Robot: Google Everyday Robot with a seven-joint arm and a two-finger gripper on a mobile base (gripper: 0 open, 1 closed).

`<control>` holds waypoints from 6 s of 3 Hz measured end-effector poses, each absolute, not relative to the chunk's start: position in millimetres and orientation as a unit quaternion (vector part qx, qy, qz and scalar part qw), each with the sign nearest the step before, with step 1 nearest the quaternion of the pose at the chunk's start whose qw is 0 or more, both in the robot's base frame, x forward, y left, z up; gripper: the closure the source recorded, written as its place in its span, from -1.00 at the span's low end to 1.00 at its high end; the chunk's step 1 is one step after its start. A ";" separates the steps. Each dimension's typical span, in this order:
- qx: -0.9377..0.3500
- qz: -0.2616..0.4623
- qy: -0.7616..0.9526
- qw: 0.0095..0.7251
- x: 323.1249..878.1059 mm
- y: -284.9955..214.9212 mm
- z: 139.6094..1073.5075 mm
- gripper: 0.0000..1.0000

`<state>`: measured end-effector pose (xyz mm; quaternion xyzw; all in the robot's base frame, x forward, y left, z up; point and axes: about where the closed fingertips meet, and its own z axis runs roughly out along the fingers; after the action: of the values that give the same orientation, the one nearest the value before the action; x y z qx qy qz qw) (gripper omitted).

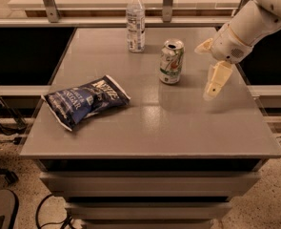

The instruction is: Knock 7up can over

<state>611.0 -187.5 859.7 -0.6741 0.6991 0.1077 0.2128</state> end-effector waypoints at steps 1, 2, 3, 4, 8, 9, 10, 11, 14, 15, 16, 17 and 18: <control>-0.666 0.133 0.697 0.231 617.7 -180.9 862.5 -1.00; -0.650 0.159 0.699 0.252 617.8 -176.0 865.8 -1.00; -0.631 0.187 0.701 0.273 612.3 -170.0 867.6 -1.00; -0.609 0.212 0.708 0.289 604.6 -161.7 865.1 -1.00; -0.523 0.279 0.717 0.367 609.7 -150.2 855.2 -1.00; -0.512 0.287 0.709 0.393 615.1 -148.1 861.9 -1.00; -0.506 0.293 0.696 0.417 619.6 -143.1 870.8 -1.00; -0.502 0.305 0.681 0.437 621.3 -134.0 875.3 -1.00; -0.484 0.350 0.647 0.474 629.2 -110.7 871.5 -1.00; -0.481 0.358 0.638 0.483 631.7 -107.0 871.9 -0.67; -0.477 0.366 0.628 0.494 634.0 -104.6 875.4 -0.20; -0.472 0.373 0.618 0.506 634.9 -103.7 880.3 0.27; -0.473 0.374 0.613 0.511 635.1 -103.3 884.0 0.73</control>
Offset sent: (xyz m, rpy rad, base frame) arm 0.0030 0.0119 0.0160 0.2236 0.0325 -0.0450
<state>635.1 -103.3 884.0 -0.4726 0.6130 0.3743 0.5107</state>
